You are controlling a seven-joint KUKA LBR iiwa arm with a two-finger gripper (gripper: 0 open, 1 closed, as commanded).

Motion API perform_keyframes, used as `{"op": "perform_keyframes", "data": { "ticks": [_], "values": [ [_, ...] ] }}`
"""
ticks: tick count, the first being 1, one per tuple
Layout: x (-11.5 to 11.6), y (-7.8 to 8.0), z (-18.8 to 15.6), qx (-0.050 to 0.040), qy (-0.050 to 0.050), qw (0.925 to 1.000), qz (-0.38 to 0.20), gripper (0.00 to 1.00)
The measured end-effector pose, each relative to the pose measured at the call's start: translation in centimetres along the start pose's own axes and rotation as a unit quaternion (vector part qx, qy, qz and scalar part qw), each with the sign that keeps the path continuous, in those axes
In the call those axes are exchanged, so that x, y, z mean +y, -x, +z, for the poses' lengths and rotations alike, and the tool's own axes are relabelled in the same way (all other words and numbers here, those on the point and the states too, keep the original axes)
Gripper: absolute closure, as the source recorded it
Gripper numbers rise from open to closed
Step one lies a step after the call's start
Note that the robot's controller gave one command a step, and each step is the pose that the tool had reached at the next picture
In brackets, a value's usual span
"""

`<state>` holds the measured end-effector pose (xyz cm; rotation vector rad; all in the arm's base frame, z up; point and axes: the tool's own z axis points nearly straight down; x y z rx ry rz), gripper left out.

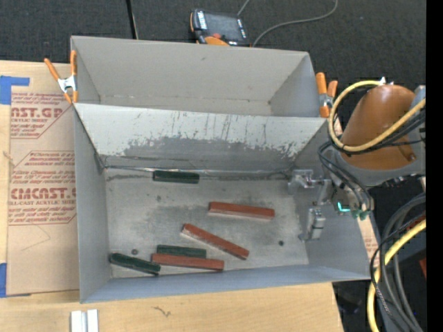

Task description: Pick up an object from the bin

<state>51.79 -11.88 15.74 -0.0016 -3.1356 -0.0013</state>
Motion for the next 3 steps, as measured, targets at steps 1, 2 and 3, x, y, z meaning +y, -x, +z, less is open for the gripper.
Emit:
{"op": "perform_keyframes", "data": {
  "ticks": [1,2,3],
  "values": [
    [3.0,3.0,9.1,-0.0011,0.001,0.9974,-0.071,0.0],
    [2.8,3.1,8.7,-0.0037,-0.001,0.9975,-0.071,1.0],
    [1.7,0.8,-5.7,-0.0073,-0.002,0.9867,-0.162,1.0]
  ]
}}
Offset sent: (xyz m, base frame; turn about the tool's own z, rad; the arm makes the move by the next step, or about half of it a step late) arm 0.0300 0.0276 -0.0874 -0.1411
